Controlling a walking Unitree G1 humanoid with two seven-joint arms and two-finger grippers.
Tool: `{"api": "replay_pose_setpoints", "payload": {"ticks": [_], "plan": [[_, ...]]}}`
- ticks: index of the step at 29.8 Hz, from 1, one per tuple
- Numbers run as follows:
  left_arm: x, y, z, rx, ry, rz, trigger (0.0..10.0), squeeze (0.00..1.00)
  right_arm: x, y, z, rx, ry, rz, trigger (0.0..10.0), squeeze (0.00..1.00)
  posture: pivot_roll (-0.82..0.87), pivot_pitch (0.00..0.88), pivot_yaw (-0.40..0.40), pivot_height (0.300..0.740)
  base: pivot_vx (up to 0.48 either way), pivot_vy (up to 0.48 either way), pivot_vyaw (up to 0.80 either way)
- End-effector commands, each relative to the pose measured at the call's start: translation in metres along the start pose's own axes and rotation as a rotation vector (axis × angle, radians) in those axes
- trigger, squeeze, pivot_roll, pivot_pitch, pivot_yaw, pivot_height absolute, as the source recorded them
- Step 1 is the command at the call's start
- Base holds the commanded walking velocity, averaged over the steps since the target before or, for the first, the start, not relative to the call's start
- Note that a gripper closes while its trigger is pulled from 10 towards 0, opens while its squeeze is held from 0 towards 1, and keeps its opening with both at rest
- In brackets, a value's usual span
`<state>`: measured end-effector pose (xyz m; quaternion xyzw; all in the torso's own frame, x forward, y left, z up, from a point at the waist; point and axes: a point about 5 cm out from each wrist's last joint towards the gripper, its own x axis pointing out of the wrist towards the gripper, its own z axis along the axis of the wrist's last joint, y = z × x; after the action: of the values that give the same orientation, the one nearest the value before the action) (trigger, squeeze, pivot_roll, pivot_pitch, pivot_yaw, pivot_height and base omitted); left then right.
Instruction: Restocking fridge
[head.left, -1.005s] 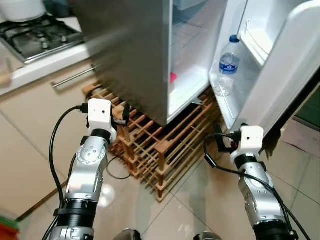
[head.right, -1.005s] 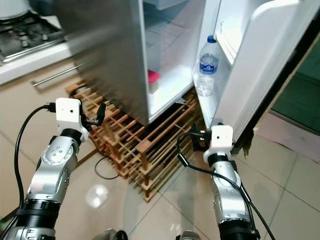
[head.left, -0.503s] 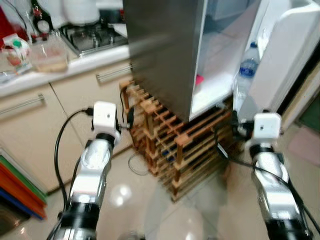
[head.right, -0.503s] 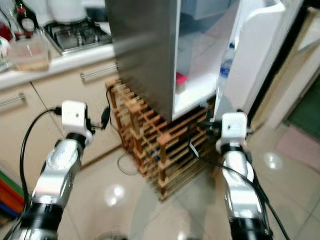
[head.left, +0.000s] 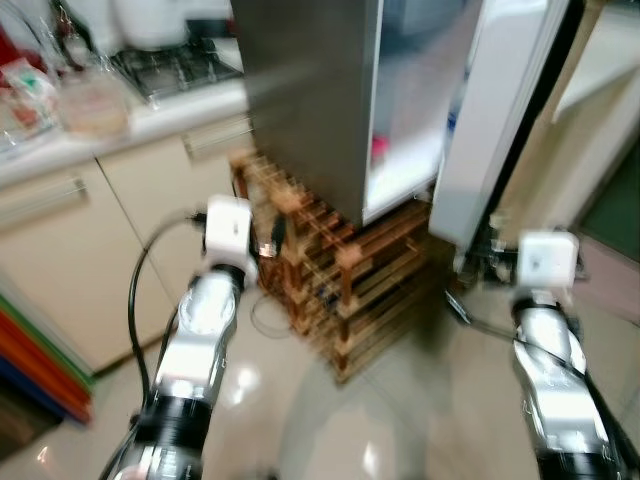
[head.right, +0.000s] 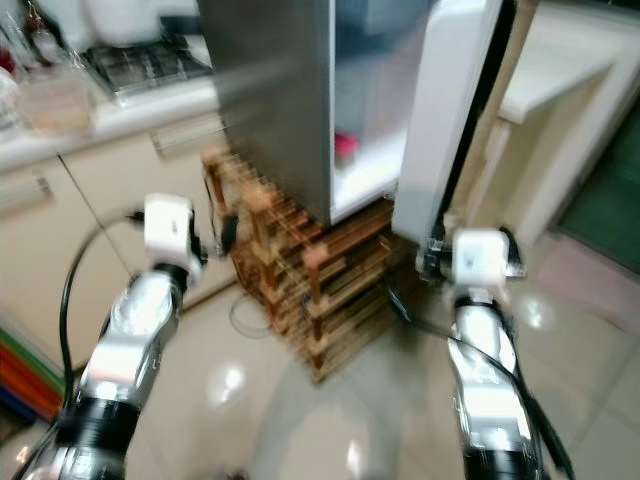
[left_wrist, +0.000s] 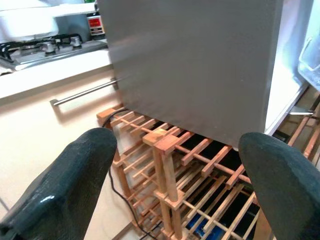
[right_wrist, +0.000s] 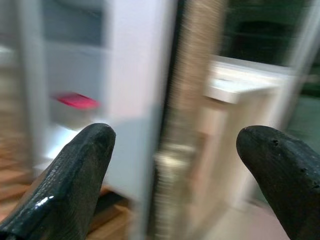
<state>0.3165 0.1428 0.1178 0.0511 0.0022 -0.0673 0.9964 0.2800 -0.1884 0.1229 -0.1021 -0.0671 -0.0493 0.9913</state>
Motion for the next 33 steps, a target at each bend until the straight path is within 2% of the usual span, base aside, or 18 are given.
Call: {"api": "replay_pose_setpoints", "payload": {"ticks": [1,3,6,8,12,14,16,23,28,33], "plan": [[0.001,0.004,0.001,0.011,-0.002,0.013,10.0,0.0,0.003,0.021,0.006,0.07,-0.012,0.13,10.0,0.0,-0.15,0.0,0.045,0.74,0.0,0.0,0.0],[0.002,0.004,0.001,0.011,-0.003,0.016,10.0,0.0,0.005,0.038,0.008,0.093,-0.01,0.214,10.0,0.0,-0.15,0.0,0.044,0.74,0.0,0.0,0.0],[0.003,0.004,0.001,0.008,-0.004,0.018,10.0,0.0,0.006,0.044,0.009,0.104,-0.014,0.241,10.0,0.0,-0.15,0.0,0.045,0.74,0.0,0.0,0.0],[0.004,0.003,0.001,0.007,-0.005,0.021,10.0,0.0,0.018,0.061,0.006,0.106,0.002,0.286,10.0,0.0,-0.14,0.0,0.041,0.74,0.0,0.0,0.0],[0.005,0.003,0.001,-0.003,-0.005,0.024,10.0,0.0,0.029,0.053,0.008,0.071,0.003,0.232,10.0,0.0,-0.13,0.0,0.031,0.74,0.0,0.0,0.0],[0.006,0.003,0.004,-0.03,-0.023,0.031,10.0,0.0,0.033,0.042,0.007,0.073,0.008,0.163,10.0,0.0,-0.13,0.0,0.029,0.74,0.161,0.0,0.0],[0.007,0.002,0.009,-0.038,-0.056,0.033,10.0,0.0,0.033,0.038,0.005,0.064,0.013,0.15,10.0,0.0,-0.13,0.0,0.031,0.74,0.381,0.0,0.0],[0.004,-0.007,0.019,-0.072,-0.118,0.006,10.0,0.0,0.034,0.047,0.003,0.056,0.004,0.197,10.0,0.0,-0.13,0.0,0.035,0.74,0.44,0.0,0.0],[0.004,-0.007,0.02,-0.078,-0.129,0.014,10.0,0.0,0.035,0.051,0.006,0.065,-0.011,0.214,10.0,0.0,-0.13,0.0,0.027,0.74,0.391,0.0,0.0],[0.005,-0.008,0.02,-0.078,-0.122,0.011,10.0,0.0,0.028,0.049,0.005,0.073,-0.024,0.188,10.0,0.0,-0.13,0.0,0.023,0.74,0.058,0.0,0.0]]}}
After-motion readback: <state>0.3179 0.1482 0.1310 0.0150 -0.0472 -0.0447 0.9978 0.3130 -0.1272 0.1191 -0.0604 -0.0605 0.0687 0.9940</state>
